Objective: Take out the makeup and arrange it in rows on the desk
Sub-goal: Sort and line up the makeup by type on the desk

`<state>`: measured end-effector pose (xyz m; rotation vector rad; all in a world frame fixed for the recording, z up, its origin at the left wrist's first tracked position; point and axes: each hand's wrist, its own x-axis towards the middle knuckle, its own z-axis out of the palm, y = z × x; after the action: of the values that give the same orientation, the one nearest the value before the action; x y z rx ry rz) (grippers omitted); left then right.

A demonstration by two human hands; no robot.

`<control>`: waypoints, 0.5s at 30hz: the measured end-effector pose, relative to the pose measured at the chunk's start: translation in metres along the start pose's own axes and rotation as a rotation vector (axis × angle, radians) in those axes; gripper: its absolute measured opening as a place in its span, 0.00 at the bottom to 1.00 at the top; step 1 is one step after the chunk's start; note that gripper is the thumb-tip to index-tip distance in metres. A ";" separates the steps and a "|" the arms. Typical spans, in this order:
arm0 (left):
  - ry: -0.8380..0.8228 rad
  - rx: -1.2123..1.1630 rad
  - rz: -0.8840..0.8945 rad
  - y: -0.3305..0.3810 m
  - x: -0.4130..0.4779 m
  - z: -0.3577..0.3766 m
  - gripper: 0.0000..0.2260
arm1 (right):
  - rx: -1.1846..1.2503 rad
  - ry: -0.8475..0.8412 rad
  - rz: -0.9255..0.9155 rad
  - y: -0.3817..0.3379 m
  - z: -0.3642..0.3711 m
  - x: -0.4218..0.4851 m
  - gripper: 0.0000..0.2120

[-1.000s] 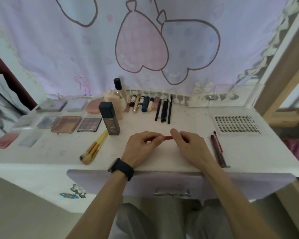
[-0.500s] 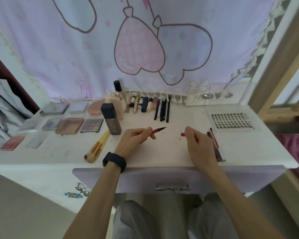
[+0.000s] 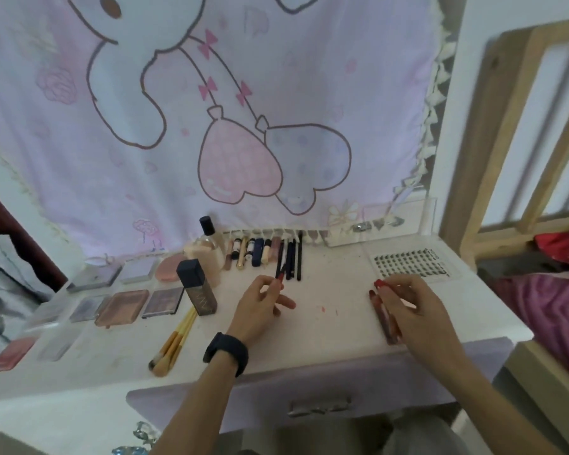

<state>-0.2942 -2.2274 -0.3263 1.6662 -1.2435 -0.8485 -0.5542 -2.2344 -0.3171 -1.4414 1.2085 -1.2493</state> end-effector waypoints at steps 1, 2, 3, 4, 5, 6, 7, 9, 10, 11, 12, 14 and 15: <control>-0.009 0.021 -0.005 0.007 0.004 0.005 0.09 | -0.028 0.039 0.003 0.006 -0.010 0.003 0.02; -0.028 0.049 -0.011 0.014 0.009 0.011 0.08 | -0.062 0.067 -0.003 0.012 -0.019 0.006 0.02; -0.063 0.085 -0.021 0.022 0.015 0.019 0.08 | -0.112 0.090 -0.017 0.018 -0.028 0.009 0.03; -0.107 0.134 -0.032 0.029 0.023 0.028 0.07 | -0.177 0.111 -0.032 0.024 -0.035 0.013 0.02; -0.145 0.188 -0.047 0.036 0.031 0.036 0.07 | -0.244 0.135 -0.044 0.029 -0.041 0.017 0.02; -0.170 0.235 -0.065 0.044 0.040 0.047 0.08 | -0.299 0.167 -0.059 0.033 -0.046 0.021 0.02; -0.179 0.259 -0.090 0.051 0.049 0.056 0.09 | -0.337 0.200 -0.066 0.036 -0.050 0.025 0.02; -0.189 0.228 -0.160 0.065 0.066 0.075 0.11 | -0.365 0.268 -0.065 0.042 -0.053 0.030 0.04; -0.195 0.196 -0.201 0.071 0.073 0.082 0.12 | -0.375 0.297 -0.066 0.045 -0.052 0.031 0.04; -0.196 0.171 -0.241 0.075 0.079 0.088 0.13 | -0.389 0.314 -0.070 0.047 -0.051 0.030 0.05; -0.195 0.160 -0.273 0.077 0.087 0.094 0.12 | -0.404 0.315 -0.073 0.052 -0.051 0.030 0.05; -0.174 0.162 -0.313 0.080 0.099 0.106 0.10 | -0.443 0.298 -0.097 0.058 -0.050 0.028 0.05; -0.160 0.174 -0.323 0.081 0.103 0.111 0.10 | -0.463 0.293 -0.126 0.061 -0.051 0.027 0.05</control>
<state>-0.3953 -2.3633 -0.2983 2.0074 -1.2004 -1.1123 -0.6118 -2.2721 -0.3652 -1.7255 1.7117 -1.3574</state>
